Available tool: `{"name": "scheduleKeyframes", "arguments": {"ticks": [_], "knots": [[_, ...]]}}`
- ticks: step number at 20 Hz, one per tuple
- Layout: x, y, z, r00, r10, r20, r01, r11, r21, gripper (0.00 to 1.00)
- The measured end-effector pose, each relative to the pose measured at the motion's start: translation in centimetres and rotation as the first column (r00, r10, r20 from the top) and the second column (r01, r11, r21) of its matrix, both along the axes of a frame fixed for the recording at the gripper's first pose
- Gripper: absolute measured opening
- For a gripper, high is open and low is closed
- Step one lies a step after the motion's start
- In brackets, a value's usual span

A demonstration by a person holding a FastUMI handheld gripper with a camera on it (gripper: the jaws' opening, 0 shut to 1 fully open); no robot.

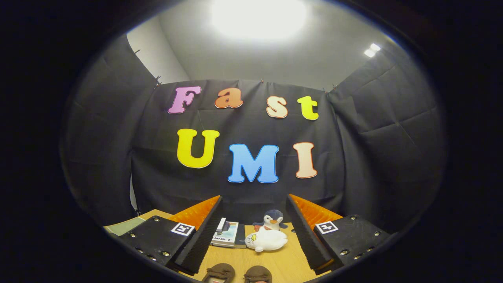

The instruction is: Open the storage box then place both shoes into the box .Put the left shoe in first, then the right shoe, with the right side of both shoes facing outward in a uniform manner.

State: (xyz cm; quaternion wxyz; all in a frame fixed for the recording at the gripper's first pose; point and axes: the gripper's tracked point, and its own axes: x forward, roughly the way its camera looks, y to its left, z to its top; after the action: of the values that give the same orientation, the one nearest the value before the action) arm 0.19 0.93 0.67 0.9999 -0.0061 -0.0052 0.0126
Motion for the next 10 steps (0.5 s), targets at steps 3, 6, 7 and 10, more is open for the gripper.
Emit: {"name": "scheduleKeyframes", "arguments": {"ticks": [3, 6, 7, 10], "knots": [[-0.2, 0.3, -0.2, 1.000, 0.010, -0.001, -0.010, 1.000, 0.007, 0.96], [-0.4, 1.0, -0.8, 1.000, 0.028, -0.010, -0.028, 0.999, 0.022, 0.96], [-0.5, 1.3, -1.2, 0.999, 0.037, -0.015, -0.037, 0.999, 0.029, 0.96], [-0.9, 2.6, -2.5, 0.996, 0.074, -0.044, -0.071, 0.996, 0.056, 0.96]]}}
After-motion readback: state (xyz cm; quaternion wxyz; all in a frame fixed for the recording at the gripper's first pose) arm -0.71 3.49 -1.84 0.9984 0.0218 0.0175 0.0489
